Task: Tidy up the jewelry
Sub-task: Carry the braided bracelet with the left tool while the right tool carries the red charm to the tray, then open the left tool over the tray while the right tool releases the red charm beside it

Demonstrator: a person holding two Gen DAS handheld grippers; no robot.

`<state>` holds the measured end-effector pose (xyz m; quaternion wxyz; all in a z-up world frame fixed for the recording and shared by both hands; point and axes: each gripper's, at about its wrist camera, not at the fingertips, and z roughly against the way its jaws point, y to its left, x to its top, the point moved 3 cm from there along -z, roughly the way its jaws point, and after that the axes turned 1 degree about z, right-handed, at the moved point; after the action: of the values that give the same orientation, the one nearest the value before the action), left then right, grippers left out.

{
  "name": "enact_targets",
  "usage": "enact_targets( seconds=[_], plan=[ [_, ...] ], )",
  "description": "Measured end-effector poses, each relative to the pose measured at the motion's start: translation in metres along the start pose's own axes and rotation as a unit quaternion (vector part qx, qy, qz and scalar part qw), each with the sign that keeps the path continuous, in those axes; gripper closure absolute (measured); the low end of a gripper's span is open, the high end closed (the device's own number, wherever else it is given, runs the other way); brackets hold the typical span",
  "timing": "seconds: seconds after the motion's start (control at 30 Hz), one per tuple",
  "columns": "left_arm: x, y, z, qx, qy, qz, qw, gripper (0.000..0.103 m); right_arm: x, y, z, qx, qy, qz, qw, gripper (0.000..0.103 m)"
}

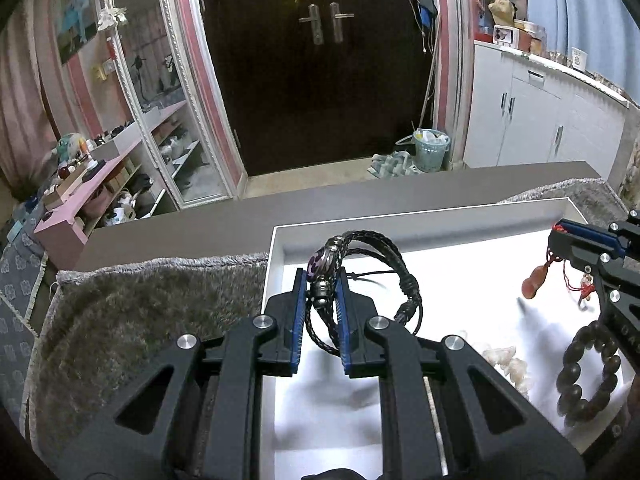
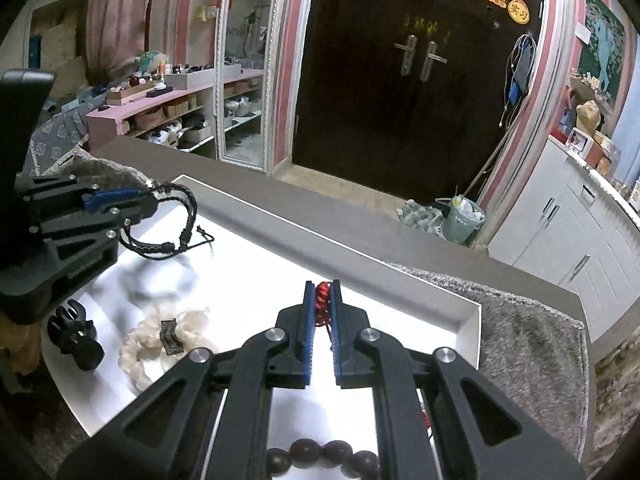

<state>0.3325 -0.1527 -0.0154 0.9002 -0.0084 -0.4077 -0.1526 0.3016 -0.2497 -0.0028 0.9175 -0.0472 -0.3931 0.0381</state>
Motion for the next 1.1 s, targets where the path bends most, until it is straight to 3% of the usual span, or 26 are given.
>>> enact_targets(
  seconds=[0.6, 1.1],
  plan=[
    [0.007, -0.015, -0.013, 0.015, 0.034, -0.039, 0.9985, 0.091, -0.002, -0.001, -0.011, 0.001, 0.014, -0.002, 1.0, 0.097],
    [0.007, -0.017, -0.025, 0.024, 0.073, -0.043, 0.9961, 0.09, -0.007, -0.005, -0.016, -0.011, 0.026, -0.003, 1.0, 0.096]
  ],
)
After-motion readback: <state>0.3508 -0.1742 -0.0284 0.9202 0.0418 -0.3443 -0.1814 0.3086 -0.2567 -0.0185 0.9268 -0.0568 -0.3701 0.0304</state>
